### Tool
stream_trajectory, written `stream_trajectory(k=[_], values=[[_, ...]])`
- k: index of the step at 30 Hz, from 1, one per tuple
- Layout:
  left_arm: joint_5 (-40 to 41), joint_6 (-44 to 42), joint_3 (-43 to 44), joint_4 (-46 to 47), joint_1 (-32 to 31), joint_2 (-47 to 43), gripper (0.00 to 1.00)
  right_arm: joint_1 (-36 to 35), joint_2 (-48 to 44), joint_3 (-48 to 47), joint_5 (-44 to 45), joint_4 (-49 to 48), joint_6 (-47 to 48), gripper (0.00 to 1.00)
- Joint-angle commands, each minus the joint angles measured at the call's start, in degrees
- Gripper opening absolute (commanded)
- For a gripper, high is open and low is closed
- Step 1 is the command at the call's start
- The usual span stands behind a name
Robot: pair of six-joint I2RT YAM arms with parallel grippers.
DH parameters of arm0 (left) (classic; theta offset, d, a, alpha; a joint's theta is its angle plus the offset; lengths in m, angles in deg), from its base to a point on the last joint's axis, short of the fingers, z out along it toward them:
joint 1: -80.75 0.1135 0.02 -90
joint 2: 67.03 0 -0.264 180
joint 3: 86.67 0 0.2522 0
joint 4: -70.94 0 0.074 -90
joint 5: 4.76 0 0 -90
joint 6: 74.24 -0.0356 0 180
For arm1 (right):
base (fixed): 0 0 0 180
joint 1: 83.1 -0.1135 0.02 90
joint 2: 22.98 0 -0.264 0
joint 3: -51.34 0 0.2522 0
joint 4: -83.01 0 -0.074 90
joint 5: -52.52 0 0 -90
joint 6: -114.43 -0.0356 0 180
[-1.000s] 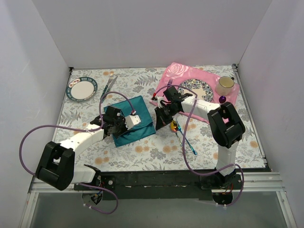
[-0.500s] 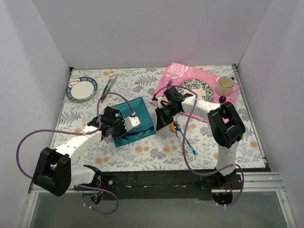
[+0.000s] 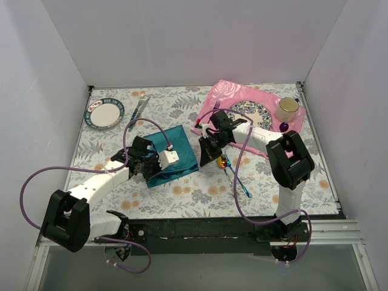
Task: Fold the napkin into a case and place the utensils inside
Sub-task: Fold the rectangle-folded napkin at the center of the board.
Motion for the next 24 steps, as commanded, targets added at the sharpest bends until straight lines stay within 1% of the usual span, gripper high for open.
stream_trajectory(k=[1,8,17,24], values=[[-2.87,-0.36,1.12,-1.32,-0.16,-1.80,0.00,0.24,-1.81,-1.39,-0.90,0.65,1.01,0.06],[-4.54,0.25,1.56,-2.55,-0.25,-2.85,0.00,0.16,-1.81,-1.66,-1.07,0.56,1.01,0.06],[-4.54,-0.54,0.33,-3.08,-0.25,-2.41,0.00,0.25,-1.63,-2.45,-1.43,0.47,0.93,0.06],[-3.93,-0.01,-0.73,-1.32,-0.16,-1.36,0.00,0.07,-0.40,-4.46,-2.04,-0.41,-0.04,0.06]])
